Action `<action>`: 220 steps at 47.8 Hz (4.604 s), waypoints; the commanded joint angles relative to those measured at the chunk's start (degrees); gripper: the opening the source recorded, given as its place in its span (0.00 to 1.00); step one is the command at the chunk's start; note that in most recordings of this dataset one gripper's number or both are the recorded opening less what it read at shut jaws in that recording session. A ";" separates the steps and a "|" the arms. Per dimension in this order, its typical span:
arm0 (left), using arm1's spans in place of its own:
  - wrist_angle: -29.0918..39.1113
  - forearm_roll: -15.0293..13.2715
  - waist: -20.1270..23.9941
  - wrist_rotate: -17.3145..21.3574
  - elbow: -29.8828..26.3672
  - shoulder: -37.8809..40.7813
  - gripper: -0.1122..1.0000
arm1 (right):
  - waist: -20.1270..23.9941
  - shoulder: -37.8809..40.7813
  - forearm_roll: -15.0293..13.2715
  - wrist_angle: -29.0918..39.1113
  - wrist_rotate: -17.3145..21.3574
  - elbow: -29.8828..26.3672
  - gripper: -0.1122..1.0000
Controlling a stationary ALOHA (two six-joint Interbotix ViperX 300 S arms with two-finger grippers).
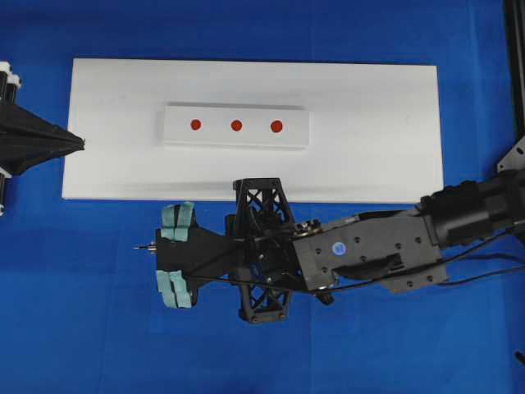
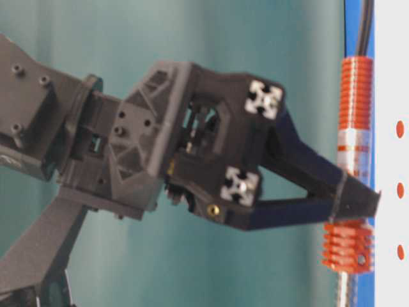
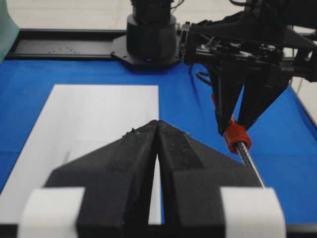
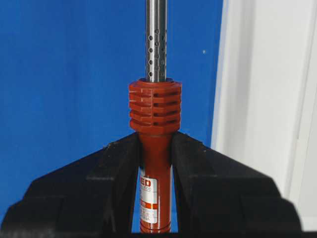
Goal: Touch the tip of the soldering iron to the mark.
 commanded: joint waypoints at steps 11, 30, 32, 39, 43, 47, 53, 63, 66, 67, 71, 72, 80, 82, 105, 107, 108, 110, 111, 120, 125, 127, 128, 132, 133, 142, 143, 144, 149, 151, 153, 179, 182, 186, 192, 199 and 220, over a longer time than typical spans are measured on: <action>-0.35 0.09 0.18 -0.44 -0.53 0.26 0.10 | -0.18 0.97 0.97 -9.49 0.26 4.83 0.16; -0.18 0.09 0.18 -0.44 -0.53 0.26 0.10 | -0.18 5.01 5.19 -24.79 0.09 12.66 0.16; -0.18 0.09 0.18 -0.44 -0.53 0.18 0.10 | -0.09 5.36 5.27 -25.58 0.00 13.01 0.16; -0.18 0.00 0.18 -0.44 -0.53 0.18 0.10 | 0.18 6.24 5.27 -26.89 -0.18 13.62 0.16; -0.09 0.09 0.18 -0.35 -0.53 0.18 0.10 | 0.09 6.50 5.27 -27.60 -0.26 13.97 0.16; 0.00 0.09 0.18 -0.35 -0.53 0.26 0.10 | -0.09 6.50 5.19 -28.39 -0.26 14.15 0.16; 0.09 0.00 0.18 -0.35 -0.53 0.18 0.10 | -0.26 6.50 5.19 -29.18 -0.26 14.41 0.16; 0.09 0.00 0.18 -0.26 -0.53 0.18 0.10 | -0.26 6.50 5.27 -29.44 -0.18 14.50 0.16; 0.18 0.09 0.09 -0.35 -0.53 0.18 0.10 | -0.35 6.42 5.27 -29.36 -0.18 14.50 0.16; 0.18 0.09 0.18 -0.35 -0.53 0.18 0.10 | -0.26 6.50 5.27 -29.44 -0.18 14.50 0.16; 0.26 0.09 0.18 -0.35 -0.53 0.18 0.10 | -0.35 6.50 5.27 -29.44 -0.09 14.41 0.16; 0.35 0.09 0.18 -0.35 -0.53 0.18 0.10 | -0.35 6.50 5.27 -29.44 0.00 14.50 0.16; 0.35 0.09 0.18 -0.35 -0.53 0.18 0.10 | -0.44 6.42 5.27 -29.36 0.44 14.50 0.39; 0.35 0.09 0.18 -0.35 -0.53 0.18 0.10 | -0.44 6.42 5.27 -29.27 0.35 14.41 0.51; 0.44 0.09 0.18 -0.44 -0.53 0.18 0.10 | -0.44 -3.16 5.19 -19.95 0.53 14.15 0.91; 0.44 0.09 0.18 -0.44 -0.53 0.18 0.10 | -0.44 -4.75 5.19 -18.19 0.53 14.06 0.91; 0.53 0.09 0.18 -0.44 -0.53 0.18 0.10 | -0.44 -5.62 5.10 -17.49 0.53 13.97 0.91; 0.44 0.09 0.18 -0.35 -0.53 0.18 0.10 | -0.44 -7.21 5.10 -15.91 0.53 13.97 0.91; 0.44 0.09 0.18 -0.35 -0.53 0.18 0.10 | -0.44 -8.35 5.01 -14.85 0.53 13.89 0.91; 0.53 0.00 0.18 -0.35 -0.62 0.18 0.10 | -0.44 -12.22 4.22 -12.22 0.53 13.97 0.91; 0.44 0.09 0.18 -0.35 -0.53 0.18 0.10 | -0.97 -12.30 4.04 -12.04 0.53 14.06 0.91; 0.53 0.09 0.18 -0.35 -0.53 0.18 0.10 | -1.32 -12.22 4.13 -12.04 0.53 14.06 0.91; 0.53 0.09 0.09 -0.35 -0.53 0.18 0.10 | -1.49 -12.30 4.13 -12.04 0.53 14.06 0.91; 0.53 0.00 0.18 -0.44 -0.53 0.18 0.10 | -2.55 -12.30 4.04 -11.95 0.00 14.06 0.91; 0.44 0.00 0.18 -0.44 -0.53 0.18 0.10 | -2.99 -12.30 4.04 -11.95 -0.09 14.06 0.91; 0.44 0.00 0.18 -0.44 -0.53 0.18 0.10 | -8.44 -12.74 2.81 -11.87 -1.76 14.50 0.91; 0.53 0.09 0.18 -0.44 -0.53 0.18 0.10 | -9.14 -12.74 2.81 -11.87 -2.20 14.59 0.91; 0.44 0.09 0.18 -0.44 -0.53 0.18 0.10 | -9.93 -12.83 2.81 -11.87 -2.72 14.59 0.91; 0.53 0.09 0.18 -0.44 -0.53 0.18 0.10 | -13.80 -12.92 2.81 -11.95 -5.71 14.59 0.91; 0.53 0.00 0.09 -0.44 -0.53 0.18 0.10 | -15.21 -12.92 2.99 -12.13 -6.77 14.59 0.91; 0.44 0.09 0.18 -0.44 -0.53 0.18 0.10 | -16.44 -12.92 3.08 -12.13 -7.47 14.59 0.91; 0.53 0.09 0.18 -0.53 -0.53 0.18 0.10 | -19.69 -18.46 2.99 -13.97 -9.76 18.28 0.91; 0.53 0.00 0.18 -0.53 -0.53 0.18 0.10 | -19.78 -21.27 2.99 -14.85 -9.93 20.30 0.91; 0.53 0.09 0.18 -0.53 -0.53 0.18 0.10 | -19.95 -26.19 2.99 -16.26 -9.93 24.17 0.91; 0.53 0.09 0.18 -0.53 -0.62 0.18 0.10 | -20.21 -33.75 2.99 -19.16 -9.93 30.76 0.91; 0.53 0.09 0.18 -0.44 -0.70 -0.70 0.10 | -20.30 -44.74 2.99 -23.64 -9.49 39.38 0.90; 1.49 0.09 0.18 -0.44 -0.79 -1.49 0.10 | -21.27 -72.51 2.99 -29.79 -9.49 58.80 0.89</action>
